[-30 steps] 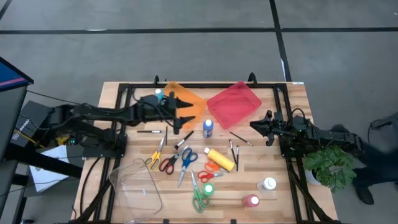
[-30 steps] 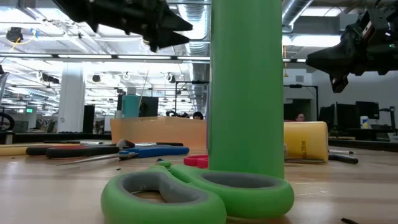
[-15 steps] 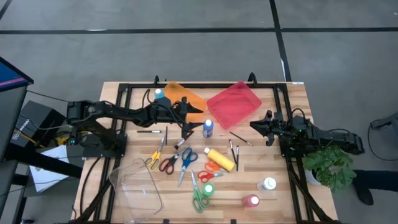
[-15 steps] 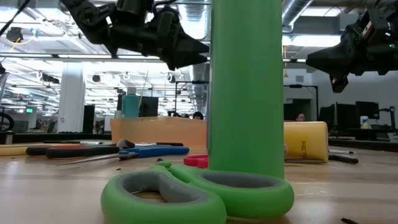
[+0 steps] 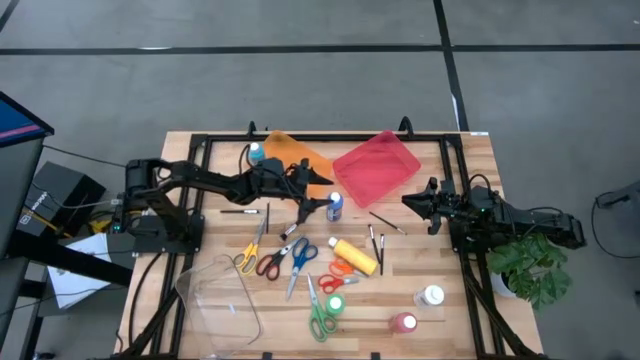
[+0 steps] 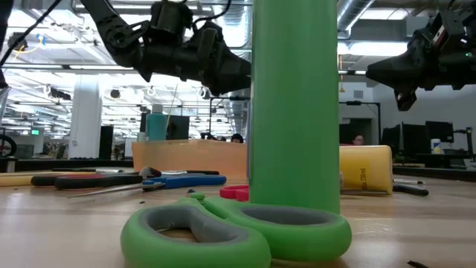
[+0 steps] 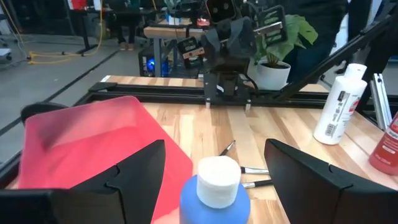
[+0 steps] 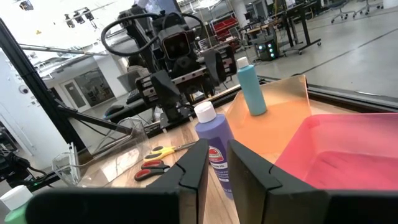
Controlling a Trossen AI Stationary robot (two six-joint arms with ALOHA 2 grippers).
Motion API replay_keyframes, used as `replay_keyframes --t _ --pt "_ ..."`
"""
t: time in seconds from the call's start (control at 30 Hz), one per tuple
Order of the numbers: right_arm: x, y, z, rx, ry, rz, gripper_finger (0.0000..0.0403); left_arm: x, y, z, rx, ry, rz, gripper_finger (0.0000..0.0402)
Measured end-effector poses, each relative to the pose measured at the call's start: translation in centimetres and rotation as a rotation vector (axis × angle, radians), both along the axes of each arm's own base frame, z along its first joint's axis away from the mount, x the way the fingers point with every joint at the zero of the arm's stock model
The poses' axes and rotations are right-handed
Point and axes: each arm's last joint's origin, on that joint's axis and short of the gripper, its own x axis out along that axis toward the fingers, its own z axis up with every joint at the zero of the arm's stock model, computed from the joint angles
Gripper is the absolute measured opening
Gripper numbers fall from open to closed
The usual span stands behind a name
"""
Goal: Pick & Place Paint Supplies
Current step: Put the blue paint bottle into the orange bin
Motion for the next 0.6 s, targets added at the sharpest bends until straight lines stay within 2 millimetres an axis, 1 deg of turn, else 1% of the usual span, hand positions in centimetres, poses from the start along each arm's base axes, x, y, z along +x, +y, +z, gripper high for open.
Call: replay_keyframes --t 0.2,0.33,0.6 --pt "0.0 0.0 0.0 0.0 0.001 0.0 0.0057 1.1 0.3 -0.4 -0.005 0.011 -0.006 0.0271" --pt "0.0 0.0 0.0 0.0 0.0 0.0 0.0057 1.3 0.3 -0.9 -0.013 0.04 -0.006 0.0271" --pt "0.0 0.0 0.0 -0.002 0.001 0.0 0.0057 1.2 0.3 -1.1 -0.018 0.062 -0.005 0.0271"
